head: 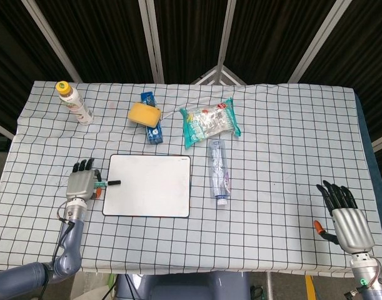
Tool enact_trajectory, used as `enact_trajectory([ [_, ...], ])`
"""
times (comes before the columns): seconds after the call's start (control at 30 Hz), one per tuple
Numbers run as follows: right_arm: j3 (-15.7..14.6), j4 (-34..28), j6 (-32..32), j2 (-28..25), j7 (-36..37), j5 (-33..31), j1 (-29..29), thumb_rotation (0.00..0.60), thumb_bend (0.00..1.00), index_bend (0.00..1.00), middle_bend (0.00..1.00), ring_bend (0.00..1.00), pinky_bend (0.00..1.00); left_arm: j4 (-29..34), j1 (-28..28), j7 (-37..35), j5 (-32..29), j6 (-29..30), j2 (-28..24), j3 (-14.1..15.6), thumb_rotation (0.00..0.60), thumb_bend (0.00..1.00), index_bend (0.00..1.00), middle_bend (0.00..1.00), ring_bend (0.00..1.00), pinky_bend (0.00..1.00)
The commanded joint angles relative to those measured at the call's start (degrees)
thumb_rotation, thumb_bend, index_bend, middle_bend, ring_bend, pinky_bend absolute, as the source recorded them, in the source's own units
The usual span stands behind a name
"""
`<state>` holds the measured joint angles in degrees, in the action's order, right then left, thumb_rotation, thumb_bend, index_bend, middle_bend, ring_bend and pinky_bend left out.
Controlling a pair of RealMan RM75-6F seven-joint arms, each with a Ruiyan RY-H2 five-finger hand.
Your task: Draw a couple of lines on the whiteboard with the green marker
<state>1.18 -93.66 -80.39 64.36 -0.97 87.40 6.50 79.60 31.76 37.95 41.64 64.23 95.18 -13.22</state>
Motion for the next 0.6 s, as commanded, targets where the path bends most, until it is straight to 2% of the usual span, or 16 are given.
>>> enact_trajectory([
  [0.03, 0.0, 0.0, 0.0, 0.0, 0.0, 0.0, 0.0, 0.6, 0.35, 0.0, 0.0, 0.0, 0.0, 0.0, -0.4, -2.5, 1.8, 0.5, 0.1, 0.0, 0.6, 0.56, 0.62, 0.11, 0.0, 0.0],
  [0.33, 0.0, -0.1, 0.1, 0.0, 0.0, -0.2, 0.0, 0.6, 0.35, 0.0, 0.0, 0.0, 0.0, 7.5, -1.9, -11.2, 9.1, 2.7, -3.0, -1.1, 0.6, 0.57, 0.65, 0.14, 0.0, 0.0],
  [0.43, 0.0, -0.2, 0.1, 0.0, -0.1, -0.2, 0.0, 0.6, 0.35, 0.0, 0.0, 0.0, 0.0, 10.7, -2.3, -17.6, 12.9, 2.3, -3.7, -2.0, 0.6, 0.56, 0.65, 0.14, 0.0, 0.0],
  [0.6, 0.0, -0.2, 0.1, 0.0, -0.1, -0.1, 0.0, 0.6, 0.35, 0.0, 0.0, 0.0, 0.0, 11.5, -2.3, -35.2, 20.5, -1.8, -3.4, -3.8, 0.6, 0.56, 0.65, 0.14, 0.0, 0.0],
])
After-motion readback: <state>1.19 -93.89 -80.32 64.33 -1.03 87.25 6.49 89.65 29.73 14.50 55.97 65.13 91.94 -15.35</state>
